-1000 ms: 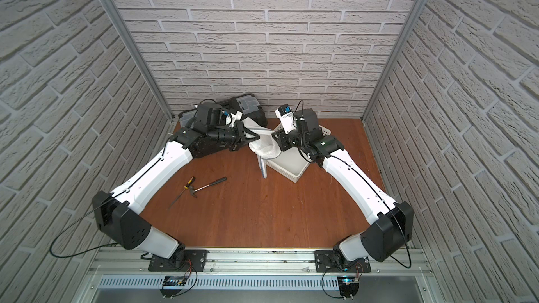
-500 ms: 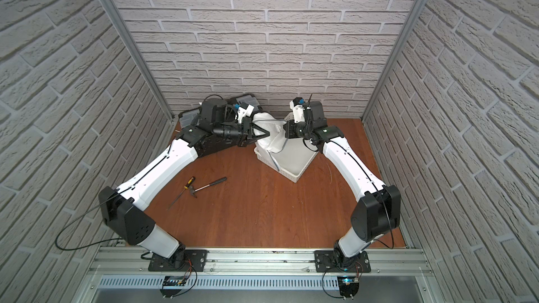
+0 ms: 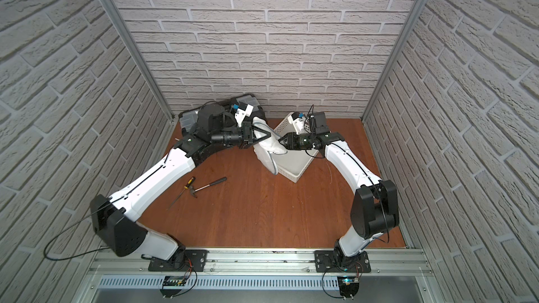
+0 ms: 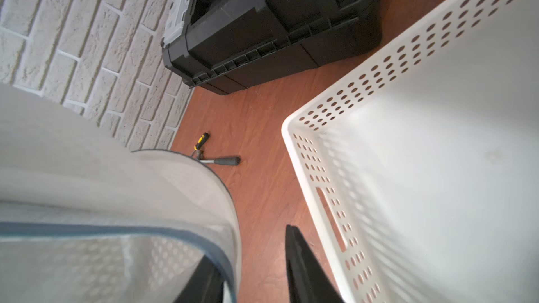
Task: Turn the laundry bag inside out
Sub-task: Turn over the laundry bag.
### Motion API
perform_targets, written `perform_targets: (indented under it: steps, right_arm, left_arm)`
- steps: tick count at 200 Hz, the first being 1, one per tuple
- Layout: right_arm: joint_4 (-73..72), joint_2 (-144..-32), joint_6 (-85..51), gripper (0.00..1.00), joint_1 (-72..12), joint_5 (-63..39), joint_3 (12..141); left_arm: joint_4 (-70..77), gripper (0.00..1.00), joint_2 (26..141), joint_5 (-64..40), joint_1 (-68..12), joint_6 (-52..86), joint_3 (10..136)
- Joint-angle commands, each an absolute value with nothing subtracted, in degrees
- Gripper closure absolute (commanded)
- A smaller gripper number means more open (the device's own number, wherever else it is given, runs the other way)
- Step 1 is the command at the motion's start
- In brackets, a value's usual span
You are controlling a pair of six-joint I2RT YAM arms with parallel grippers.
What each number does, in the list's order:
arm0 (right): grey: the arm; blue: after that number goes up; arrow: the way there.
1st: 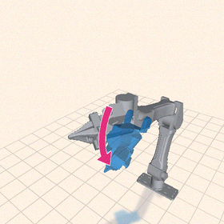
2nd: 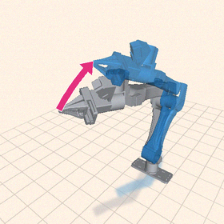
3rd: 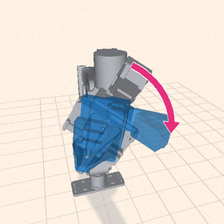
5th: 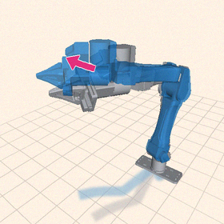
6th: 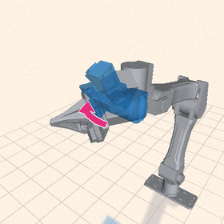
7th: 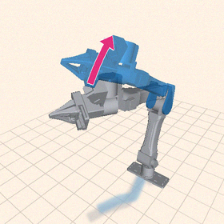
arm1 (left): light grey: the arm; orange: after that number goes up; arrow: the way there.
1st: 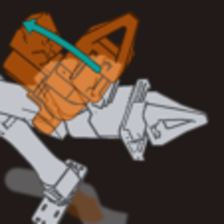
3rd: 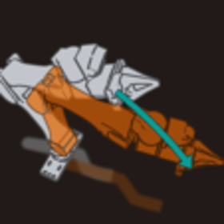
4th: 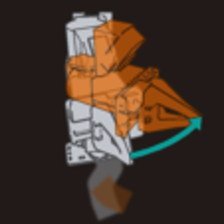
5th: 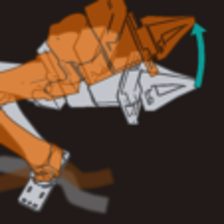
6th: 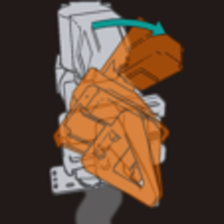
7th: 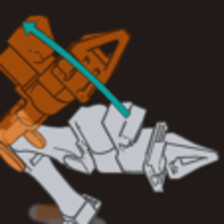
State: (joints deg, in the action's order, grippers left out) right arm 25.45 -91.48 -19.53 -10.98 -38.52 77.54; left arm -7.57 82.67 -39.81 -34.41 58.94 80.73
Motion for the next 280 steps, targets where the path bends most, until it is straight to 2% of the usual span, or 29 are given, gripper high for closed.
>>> perform_targets:
  steps: [1, 18, 39, 74, 101, 128, 145, 158, 174, 197, 210, 241, 259, 280]
  right_arm:
    - [25.18, -85.17, -21.78, 0.43, -9.17, -28.77, 75.91]
    - [24.79, -79.81, -25.27, 0.23, -8.20, -20.85, 77.42]
    - [24.68, -75.70, -28.20, 0.13, -7.32, -16.04, 79.05]
    - [24.78, -72.65, -35.32, 0.10, -6.91, -21.03, 78.49]
    - [12.35, -72.40, -46.30, 0.08, -7.67, -32.94, 74.51]
    - [8.80, -72.26, -43.63, 0.10, -8.67, -36.42, 73.53]
    - [6.41, -72.16, -42.98, 0.16, -8.70, -38.66, 71.74]
    - [4.71, -72.21, -43.07, 0.26, -8.69, -39.55, 70.72]
    - [3.28, -72.26, -42.83, 0.46, -8.71, -38.80, 70.14]
    - [5.69, -73.10, -40.96, 0.82, -8.47, -33.45, 70.48]
    - [5.74, -74.15, -41.06, 0.95, -7.86, -29.69, 69.98]
    - [0.23, -80.40, -40.85, 0.97, -7.16, -22.65, 68.69]
    - [-7.30, -86.48, -45.12, 0.97, -6.93, -25.12, 69.53]
    - [-10.85, -93.38, -48.86, 0.97, -7.10, -28.85, 75.18]
  left_arm:
    - [8.52, 1.00, 75.97, -30.31, -34.89, 53.21, 79.95]
    - [6.38, 1.00, 76.78, -27.59, -34.91, 54.52, 79.23]
    - [7.20, 1.00, 78.13, -26.18, -35.07, 57.13, 78.43]
    - [9.02, 1.00, 79.00, -23.26, -35.24, 58.54, 77.46]
    - [14.02, 1.00, 80.92, -23.74, -35.24, 62.33, 76.82]
    - [16.11, 1.00, 81.97, -24.90, -35.24, 64.40, 76.91]
    - [17.18, 1.00, 81.80, -23.97, -35.25, 65.04, 76.49]
    - [18.39, 1.00, 81.81, -23.59, -35.25, 66.14, 76.03]
    - [19.51, 1.00, 81.88, -24.17, -35.25, 67.86, 75.60]
    - [19.90, 1.00, 82.25, -27.44, -35.00, 70.19, 75.64]
    - [20.69, 1.00, 83.14, -30.70, -34.87, 73.14, 76.15]
    - [30.23, 1.00, 85.71, -35.49, -34.89, 83.16, 76.29]
    - [33.47, 1.00, 86.93, -36.84, -35.45, 86.29, 77.45]
    - [30.16, 1.00, 88.37, -40.87, -36.28, 86.84, 80.81]
